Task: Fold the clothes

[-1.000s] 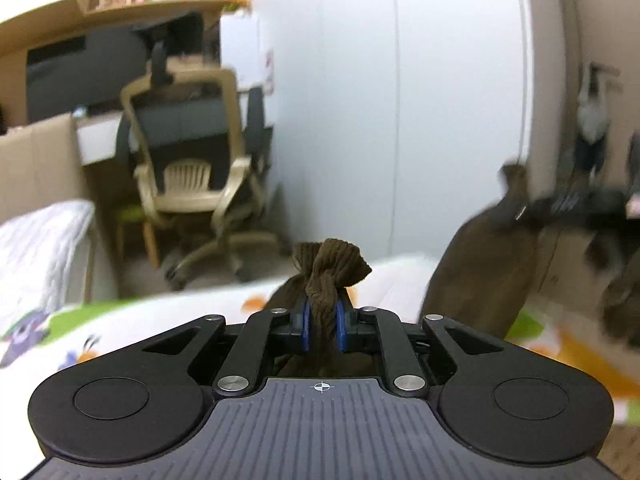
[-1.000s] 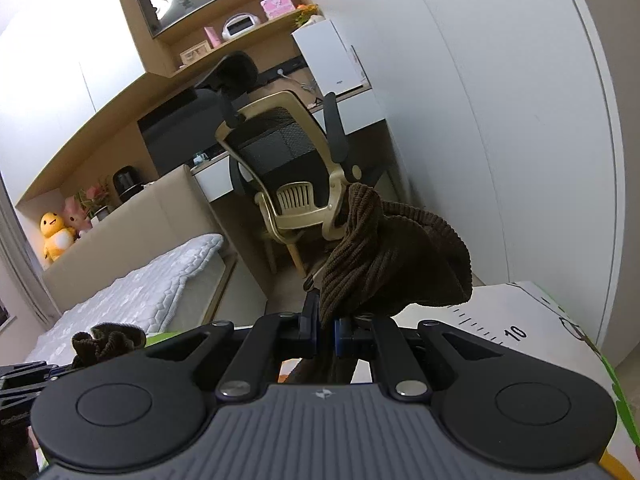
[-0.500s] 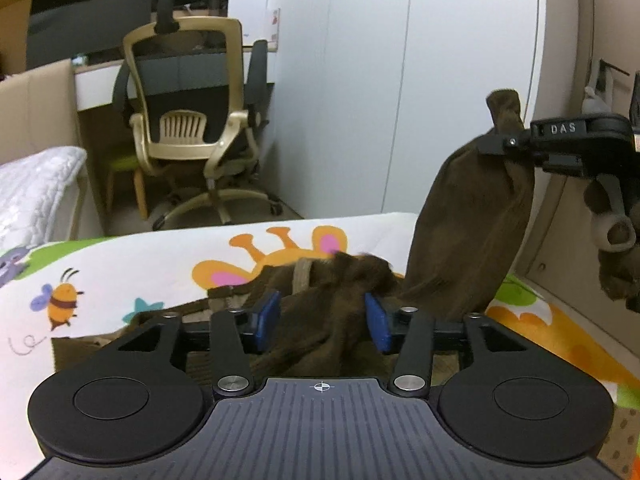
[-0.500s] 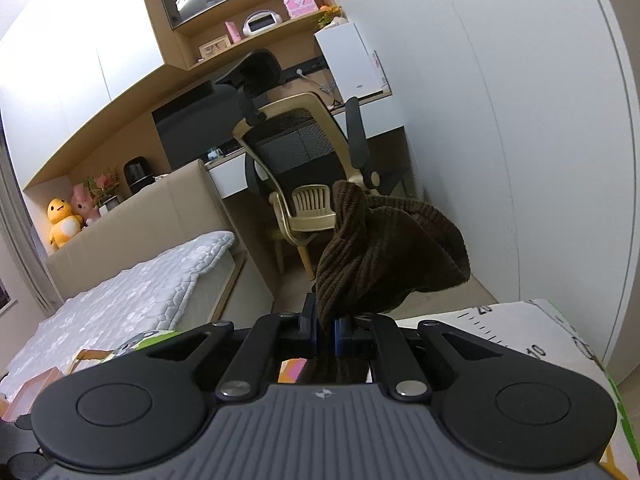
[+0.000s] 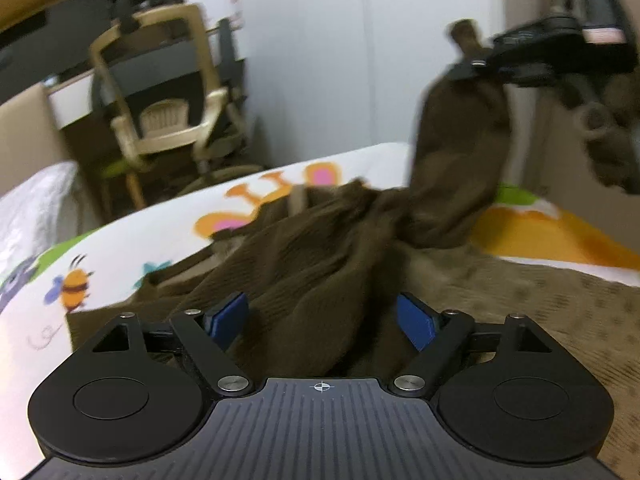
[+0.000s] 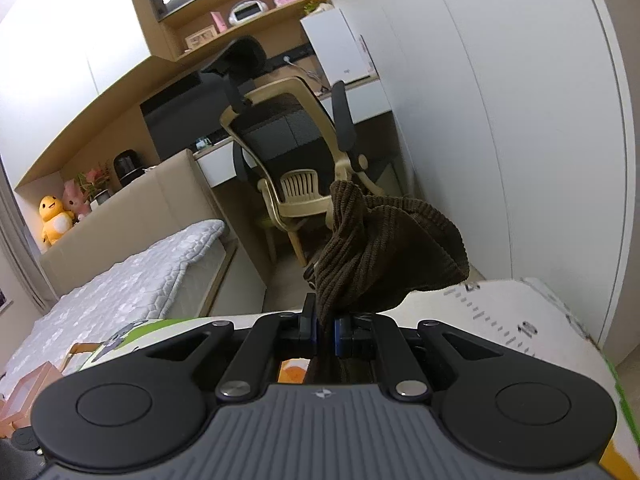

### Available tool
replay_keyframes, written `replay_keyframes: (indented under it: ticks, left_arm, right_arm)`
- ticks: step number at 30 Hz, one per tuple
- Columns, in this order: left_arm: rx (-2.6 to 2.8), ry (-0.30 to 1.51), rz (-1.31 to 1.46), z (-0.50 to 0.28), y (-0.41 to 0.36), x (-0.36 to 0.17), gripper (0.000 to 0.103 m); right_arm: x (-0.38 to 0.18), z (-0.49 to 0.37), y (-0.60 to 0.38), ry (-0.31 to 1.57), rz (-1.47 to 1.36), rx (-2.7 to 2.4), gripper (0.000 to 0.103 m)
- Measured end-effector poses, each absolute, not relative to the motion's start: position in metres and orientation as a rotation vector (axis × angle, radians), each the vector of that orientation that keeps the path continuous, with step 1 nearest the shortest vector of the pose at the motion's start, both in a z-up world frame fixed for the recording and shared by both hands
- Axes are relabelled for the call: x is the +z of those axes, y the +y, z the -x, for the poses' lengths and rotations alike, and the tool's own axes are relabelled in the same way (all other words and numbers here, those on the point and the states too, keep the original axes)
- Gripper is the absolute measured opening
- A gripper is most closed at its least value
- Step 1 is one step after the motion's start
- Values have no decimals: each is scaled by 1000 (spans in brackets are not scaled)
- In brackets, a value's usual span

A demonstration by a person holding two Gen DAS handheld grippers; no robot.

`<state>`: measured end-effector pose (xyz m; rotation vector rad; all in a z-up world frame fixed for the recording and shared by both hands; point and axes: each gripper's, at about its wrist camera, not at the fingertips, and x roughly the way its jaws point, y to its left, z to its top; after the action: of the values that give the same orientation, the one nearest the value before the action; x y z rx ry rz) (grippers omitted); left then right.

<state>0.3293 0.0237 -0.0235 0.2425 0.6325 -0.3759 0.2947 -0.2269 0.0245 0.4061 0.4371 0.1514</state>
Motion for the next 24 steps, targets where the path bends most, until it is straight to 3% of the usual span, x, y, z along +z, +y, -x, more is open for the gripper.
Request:
replay_keyframes:
  ticks: [1,2,3,8,9,11,12,13,14,16,17,24]
  left_arm:
    - [-354,636,-229,-336,24,-25,70]
    - [-337,637,-221,-342,24,-26,51]
    - [-325,636,-212,-348,24,-24,6]
    - [-355,517,-77,-349,19,5,8]
    - [-370,533,-96,-350,12,0,9]
    - [-403,604,-112,-354,2,-16,23]
    - [-421,649,-115,-354,0,-26,40]
    - [-437,674,-116,-350,0,-31,52]
    - [-451,679,-112,-342,3,-33,58]
    - [-486,670,-81,-325,17,-26,88]
    - [-495,661,-59,-315,27,-20,93]
    - [-402,639,40,-265,116,19,95]
  right_arm:
    - [22,-295,-228,441,-409,152,7]
    - [21,-295,-228,443,-410,151,7]
    - [21,-294,-230,442,-412,149,7]
    - [35,-295,-235,406,-400,129,7]
    - [40,-295,-231,398,-391,134,7]
    - [52,-294,-218,377,-364,159,7]
    - [59,-292,-208,361,-331,175,7]
    - [66,-290,-195,340,-282,194,7]
    - [74,-287,-179,318,-231,222,7]
    - [86,-284,-142,284,-134,303,7]
    - [90,-285,-122,283,-101,360,7]
    - [43,-298,24,478,182,730,11]
